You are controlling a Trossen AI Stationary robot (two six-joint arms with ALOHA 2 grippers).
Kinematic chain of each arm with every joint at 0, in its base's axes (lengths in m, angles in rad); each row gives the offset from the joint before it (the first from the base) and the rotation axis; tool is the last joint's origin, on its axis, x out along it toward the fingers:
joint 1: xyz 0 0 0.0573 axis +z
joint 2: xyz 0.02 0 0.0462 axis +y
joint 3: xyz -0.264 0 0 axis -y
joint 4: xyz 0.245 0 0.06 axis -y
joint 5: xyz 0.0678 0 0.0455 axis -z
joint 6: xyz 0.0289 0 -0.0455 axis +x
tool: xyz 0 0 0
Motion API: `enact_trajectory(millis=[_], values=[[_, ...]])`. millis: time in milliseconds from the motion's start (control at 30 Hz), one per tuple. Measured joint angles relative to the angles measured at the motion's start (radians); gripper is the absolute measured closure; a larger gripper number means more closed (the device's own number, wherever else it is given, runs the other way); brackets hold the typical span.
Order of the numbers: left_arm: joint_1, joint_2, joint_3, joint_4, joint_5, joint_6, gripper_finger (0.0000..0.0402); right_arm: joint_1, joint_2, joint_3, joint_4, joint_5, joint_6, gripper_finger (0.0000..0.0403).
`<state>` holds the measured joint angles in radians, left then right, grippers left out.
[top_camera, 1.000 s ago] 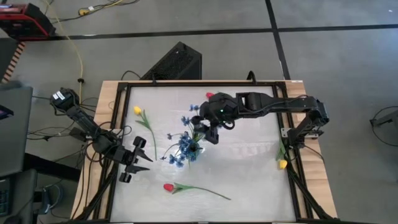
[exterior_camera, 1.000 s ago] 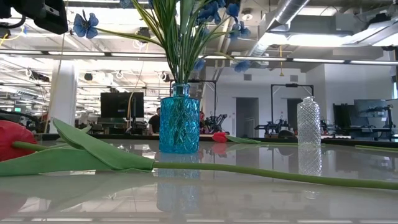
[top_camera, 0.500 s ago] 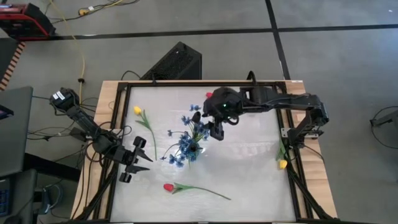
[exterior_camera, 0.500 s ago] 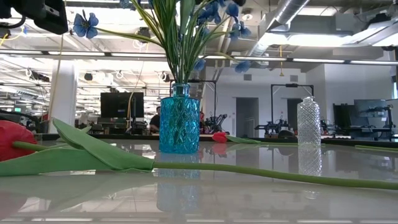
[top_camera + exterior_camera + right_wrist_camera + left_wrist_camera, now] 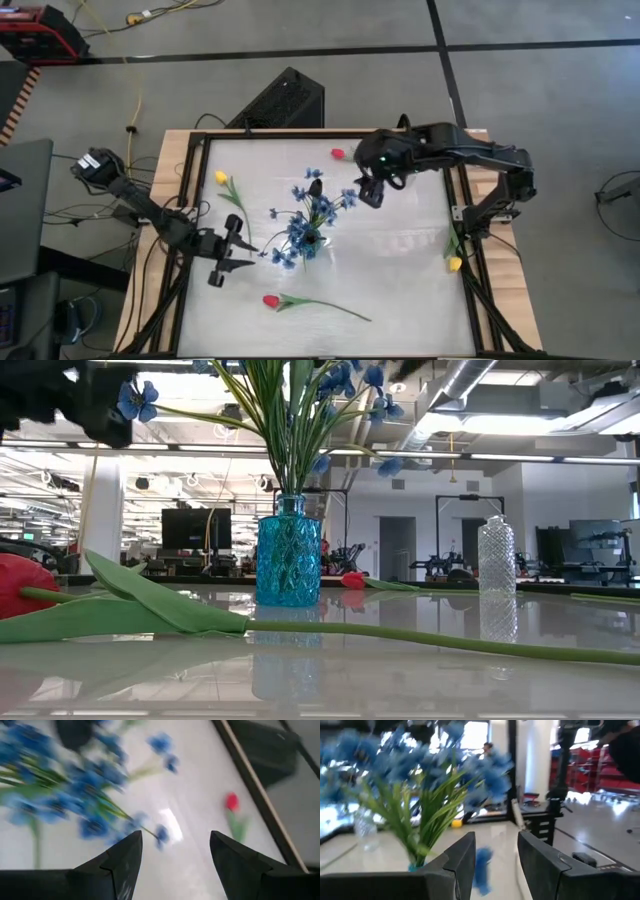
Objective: Sort flowers into vase by color
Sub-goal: Put the bottom red tulip into the transparent vase
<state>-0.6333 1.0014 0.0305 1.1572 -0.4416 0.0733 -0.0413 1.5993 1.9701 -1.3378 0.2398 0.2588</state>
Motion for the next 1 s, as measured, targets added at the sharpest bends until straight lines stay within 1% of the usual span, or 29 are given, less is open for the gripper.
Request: enact_trajectory(millis=[100, 200, 367, 467, 567, 600, 700, 800, 900, 1000], values=[[0.037, 0.031, 0.0, 0.0, 0.012, -0.038, 0.0265, -0.005, -0.03, -0.014, -0.107, 0.06, 0.065, 0.0143], [0.064, 0.052, 0.0, 0.0, 0.033, -0.068, 0.0265, -0.006, -0.079, -0.085, -0.172, 0.078, 0.126, 0.0143], [0.083, 0.066, 0.0, -0.001, 0.046, -0.087, 0.0265, 0.036, -0.191, -0.294, -0.203, 0.076, 0.26, 0.0143], [0.084, 0.066, 0.0, 0.0, 0.046, -0.089, 0.0265, 0.078, -0.261, -0.434, -0.206, 0.068, 0.39, 0.0143], [0.084, 0.065, 0.0, 0.0, 0.047, -0.089, 0.0265, 0.113, -0.313, -0.571, -0.196, 0.012, 0.553, 0.0143], [0.084, 0.066, 0.0, 0.0, 0.048, -0.089, 0.0265, 0.124, -0.326, -0.613, -0.185, -0.016, 0.585, 0.0143], [0.084, 0.065, 0.0, 0.0, 0.048, -0.089, 0.0265, 0.174, -0.345, -0.729, -0.087, -0.095, 0.606, 0.0143], [0.084, 0.065, 0.0, 0.0, 0.048, -0.089, 0.0265, 0.241, -0.334, -0.808, 0.096, -0.162, 0.608, 0.0143], [0.084, 0.065, 0.0, 0.0, 0.048, -0.089, 0.0265, 0.307, -0.294, -0.845, 0.318, -0.172, 0.608, 0.0143], [0.084, 0.065, 0.0, 0.0, 0.045, -0.089, 0.0265, 0.37, -0.218, -0.846, 0.541, -0.166, 0.587, 0.0143]])
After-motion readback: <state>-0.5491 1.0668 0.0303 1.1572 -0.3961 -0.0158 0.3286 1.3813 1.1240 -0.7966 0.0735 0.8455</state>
